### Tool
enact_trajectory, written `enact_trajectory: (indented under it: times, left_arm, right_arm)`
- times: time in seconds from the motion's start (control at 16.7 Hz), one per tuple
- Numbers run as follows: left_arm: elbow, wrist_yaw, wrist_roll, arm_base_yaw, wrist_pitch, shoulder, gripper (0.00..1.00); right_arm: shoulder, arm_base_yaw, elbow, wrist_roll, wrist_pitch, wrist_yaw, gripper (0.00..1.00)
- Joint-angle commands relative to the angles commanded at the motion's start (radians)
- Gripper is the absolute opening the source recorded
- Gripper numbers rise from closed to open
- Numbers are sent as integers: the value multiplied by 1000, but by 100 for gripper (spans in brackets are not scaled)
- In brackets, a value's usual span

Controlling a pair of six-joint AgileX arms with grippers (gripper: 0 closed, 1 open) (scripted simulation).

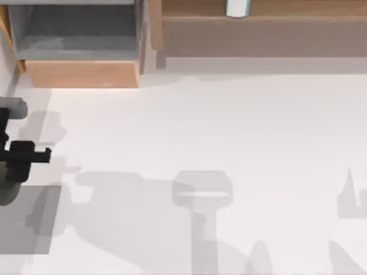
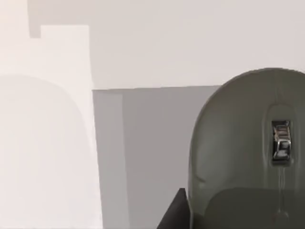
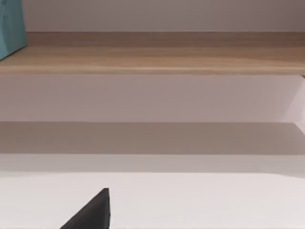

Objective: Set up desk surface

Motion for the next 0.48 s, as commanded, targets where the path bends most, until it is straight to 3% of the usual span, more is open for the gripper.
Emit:
enact_trajectory:
  times: [0.48]
  left_arm:
    - [-145, -7, -27, -2, 57, -14, 0]
  right_arm:
    - [0, 0, 0, 0, 0, 0, 100]
